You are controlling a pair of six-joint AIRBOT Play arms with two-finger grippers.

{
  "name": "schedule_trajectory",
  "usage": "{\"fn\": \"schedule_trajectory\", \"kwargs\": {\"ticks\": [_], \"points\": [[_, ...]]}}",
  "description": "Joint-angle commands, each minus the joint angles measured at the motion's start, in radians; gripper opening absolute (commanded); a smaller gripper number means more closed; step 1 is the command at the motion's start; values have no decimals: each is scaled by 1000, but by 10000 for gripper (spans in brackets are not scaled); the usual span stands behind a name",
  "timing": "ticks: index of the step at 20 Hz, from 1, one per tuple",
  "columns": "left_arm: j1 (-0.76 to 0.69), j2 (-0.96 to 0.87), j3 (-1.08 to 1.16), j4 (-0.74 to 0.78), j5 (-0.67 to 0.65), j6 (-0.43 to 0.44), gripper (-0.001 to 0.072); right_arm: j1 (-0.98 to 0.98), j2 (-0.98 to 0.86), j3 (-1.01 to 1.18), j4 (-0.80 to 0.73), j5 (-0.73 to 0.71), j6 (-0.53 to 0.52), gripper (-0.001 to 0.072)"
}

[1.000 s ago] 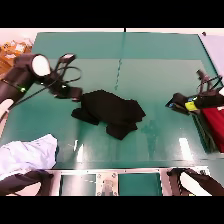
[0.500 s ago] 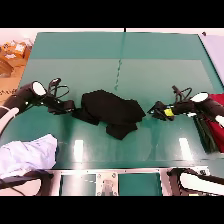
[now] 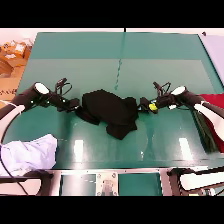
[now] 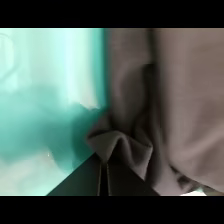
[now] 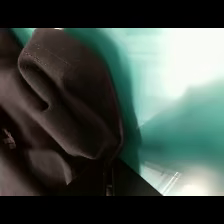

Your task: Fold the shirts.

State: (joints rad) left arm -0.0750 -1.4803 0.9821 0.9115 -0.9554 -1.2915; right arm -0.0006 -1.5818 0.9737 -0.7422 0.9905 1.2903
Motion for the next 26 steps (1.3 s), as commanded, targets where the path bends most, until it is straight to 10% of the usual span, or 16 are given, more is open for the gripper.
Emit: {"fn": "schedule_trajectory", "kwargs": {"ticks": [1, 13, 26], "points": [[1, 35, 114, 101, -99, 4, 25, -21, 5, 145, 24, 99, -16, 15], [1, 478, 851, 258, -222, 59, 26, -192, 537, 846, 16, 231, 39, 16], [1, 490, 748, 450, -279, 52, 26, -351, 531, 847, -85, 122, 168, 16]]}}
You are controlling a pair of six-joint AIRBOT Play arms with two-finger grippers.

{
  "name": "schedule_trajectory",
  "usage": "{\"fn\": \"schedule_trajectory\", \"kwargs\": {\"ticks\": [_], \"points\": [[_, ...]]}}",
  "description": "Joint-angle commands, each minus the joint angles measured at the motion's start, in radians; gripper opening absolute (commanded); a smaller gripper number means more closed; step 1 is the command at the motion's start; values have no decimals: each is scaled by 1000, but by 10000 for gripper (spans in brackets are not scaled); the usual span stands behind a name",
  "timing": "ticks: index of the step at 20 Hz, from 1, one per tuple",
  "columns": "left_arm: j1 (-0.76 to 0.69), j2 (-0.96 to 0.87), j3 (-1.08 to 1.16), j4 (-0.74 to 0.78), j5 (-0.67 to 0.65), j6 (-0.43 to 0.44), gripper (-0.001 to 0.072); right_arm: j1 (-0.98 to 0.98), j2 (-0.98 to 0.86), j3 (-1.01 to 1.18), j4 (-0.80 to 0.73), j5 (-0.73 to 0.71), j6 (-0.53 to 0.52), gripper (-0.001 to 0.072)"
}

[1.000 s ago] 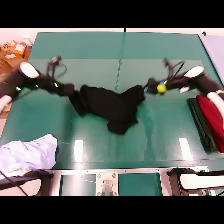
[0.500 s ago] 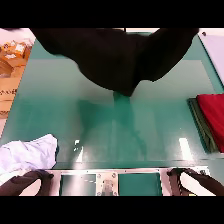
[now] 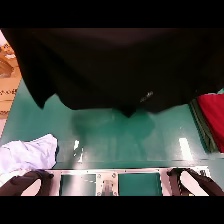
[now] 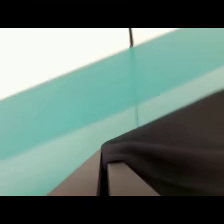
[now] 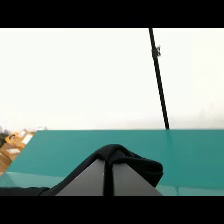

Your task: Fold the shirts.

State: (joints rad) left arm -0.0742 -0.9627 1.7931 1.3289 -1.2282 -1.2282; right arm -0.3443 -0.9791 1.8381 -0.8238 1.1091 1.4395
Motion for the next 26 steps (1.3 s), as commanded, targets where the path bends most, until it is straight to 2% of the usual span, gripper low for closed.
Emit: {"fn": "schedule_trajectory", "kwargs": {"ticks": [1, 7, 12, 15, 16, 17, 19, 20, 22, 23, 26], "points": [[0, -46, -120, 32, 16, -11, 26, -2, -126, -30, -3, 8, 19, 16], [0, -283, -392, -8, 280, -11, 26, 47, -498, -90, -4, 9, 0, 16], [0, -570, -395, -58, 445, -11, 27, 90, -782, -90, -5, -32, -37, 17], [0, -649, -394, -121, 522, -12, 30, 87, -867, -90, -7, -64, -35, 20], [4, -653, -392, -117, 522, -12, 243, 73, -870, -90, -7, -61, -25, 155], [18, -652, -379, -117, 502, -26, 451, 53, -865, -84, -6, -46, -25, 303], [81, -652, -310, -117, 370, -27, 456, -19, -841, -63, -7, 51, -7, 310], [125, -652, -267, -117, 283, -26, 457, -63, -824, -64, -7, 108, 11, 246], [206, -652, -210, -122, 123, -16, 456, -138, -797, -76, -8, 219, 20, 53], [240, -652, -206, -132, 51, 19, 456, -166, -775, -109, -10, 255, 20, 17], [285, -653, -259, -134, -79, 85, 457, -204, -646, -325, -110, 263, 19, 17]]}}
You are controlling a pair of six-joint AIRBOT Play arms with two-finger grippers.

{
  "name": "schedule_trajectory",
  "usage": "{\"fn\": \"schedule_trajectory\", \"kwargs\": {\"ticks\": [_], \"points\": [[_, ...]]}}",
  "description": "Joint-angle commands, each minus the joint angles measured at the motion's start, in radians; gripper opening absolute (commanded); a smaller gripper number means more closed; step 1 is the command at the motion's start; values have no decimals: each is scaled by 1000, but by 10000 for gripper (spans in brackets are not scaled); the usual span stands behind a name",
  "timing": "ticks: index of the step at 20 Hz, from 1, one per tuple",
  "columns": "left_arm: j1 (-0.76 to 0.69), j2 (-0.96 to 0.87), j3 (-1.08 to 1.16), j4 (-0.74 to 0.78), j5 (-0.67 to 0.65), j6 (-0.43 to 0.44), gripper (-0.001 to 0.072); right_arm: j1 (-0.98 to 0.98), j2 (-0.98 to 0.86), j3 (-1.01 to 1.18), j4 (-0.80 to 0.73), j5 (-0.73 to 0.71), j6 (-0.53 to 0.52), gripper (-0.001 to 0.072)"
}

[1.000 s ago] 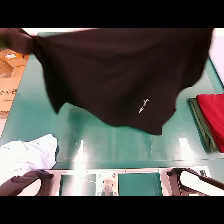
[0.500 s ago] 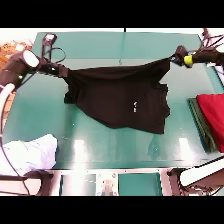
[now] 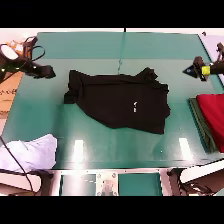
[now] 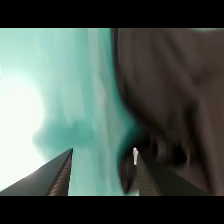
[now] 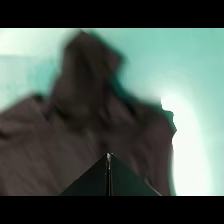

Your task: Fold the shirts.

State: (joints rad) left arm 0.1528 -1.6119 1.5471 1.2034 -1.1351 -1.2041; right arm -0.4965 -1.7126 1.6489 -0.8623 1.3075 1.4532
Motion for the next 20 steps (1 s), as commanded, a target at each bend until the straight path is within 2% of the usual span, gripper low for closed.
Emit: {"fn": "schedule_trajectory", "kwargs": {"ticks": [1, 3, 6, 10, 11, 16, 17, 18, 19, 20], "points": [[57, -3, -52, -9, -184, 90, 457, -57, 144, -227, -113, 40, 6, 17], [57, -3, -154, -43, -172, 118, 457, -70, 262, -416, -152, -29, 18, 17], [57, -5, -299, -144, -53, 174, 457, -84, 405, -650, -152, -105, 26, 17], [57, -59, -351, -307, 22, 237, 457, -83, 480, -839, -148, -133, 24, 20], [56, -79, -351, -326, 34, 237, 457, -83, 479, -867, -149, -133, 24, 46], [13, -105, -350, -404, 114, 273, 453, -80, 478, -966, -143, -140, 9, 410], [2, -105, -350, -404, 140, 272, 313, -76, 476, -980, -140, -158, 8, 450], [-1, -105, -350, -404, 146, 274, 92, -69, 474, -991, -140, -176, 8, 450], [-1, -105, -350, -405, 140, 274, 27, -58, 471, -1004, -140, -192, 9, 449], [0, -104, -350, -399, 127, 274, 27, -44, 464, -1015, -140, -193, 9, 449]]}}
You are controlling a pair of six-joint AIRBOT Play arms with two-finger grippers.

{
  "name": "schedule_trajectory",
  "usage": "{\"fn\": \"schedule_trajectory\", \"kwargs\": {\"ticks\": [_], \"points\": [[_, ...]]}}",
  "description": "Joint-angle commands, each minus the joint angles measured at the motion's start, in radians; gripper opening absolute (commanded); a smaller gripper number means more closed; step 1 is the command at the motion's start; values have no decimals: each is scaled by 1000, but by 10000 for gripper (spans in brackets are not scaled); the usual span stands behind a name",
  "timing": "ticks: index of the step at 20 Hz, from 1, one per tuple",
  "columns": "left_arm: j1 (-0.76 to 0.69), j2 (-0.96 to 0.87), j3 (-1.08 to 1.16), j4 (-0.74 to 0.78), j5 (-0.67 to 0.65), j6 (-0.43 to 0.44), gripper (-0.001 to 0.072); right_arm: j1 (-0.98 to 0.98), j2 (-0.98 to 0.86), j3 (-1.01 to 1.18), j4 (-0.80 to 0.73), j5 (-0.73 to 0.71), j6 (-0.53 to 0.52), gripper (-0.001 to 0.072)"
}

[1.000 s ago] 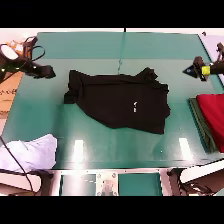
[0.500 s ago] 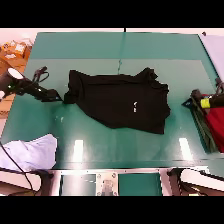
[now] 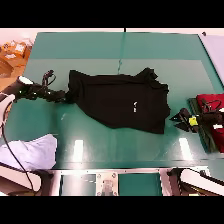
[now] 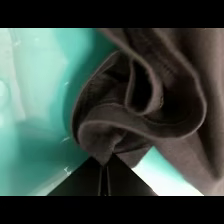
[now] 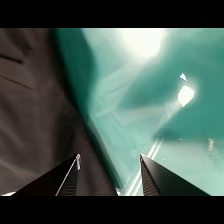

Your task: Fold the shirts.

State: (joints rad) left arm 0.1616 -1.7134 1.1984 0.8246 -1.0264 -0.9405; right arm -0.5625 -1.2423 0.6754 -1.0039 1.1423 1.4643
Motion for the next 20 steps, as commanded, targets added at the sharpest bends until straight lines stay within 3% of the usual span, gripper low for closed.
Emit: {"fn": "schedule_trajectory", "kwargs": {"ticks": [1, 7, 15, 17, 19, 20], "points": [[-9, -3, -1, -13, 4, 10, 27, 44, -19, -48, 2, -29, -2, 449], [-9, -3, 1, 5, -43, -4, 26, 202, -69, -56, 13, -7, 13, 433], [-9, -2, 60, 93, -139, -42, 26, 197, -69, -56, -3, 79, 19, 386], [-9, 0, 77, 126, -175, -55, 26, 197, -68, -56, -3, 90, 16, 268], [-9, 0, 99, 165, -220, -81, 25, 197, -67, -53, 1, 95, -10, 40], [-10, 2, 118, 195, -256, -104, 25, 197, -60, -45, 1, 109, -11, 16]]}}
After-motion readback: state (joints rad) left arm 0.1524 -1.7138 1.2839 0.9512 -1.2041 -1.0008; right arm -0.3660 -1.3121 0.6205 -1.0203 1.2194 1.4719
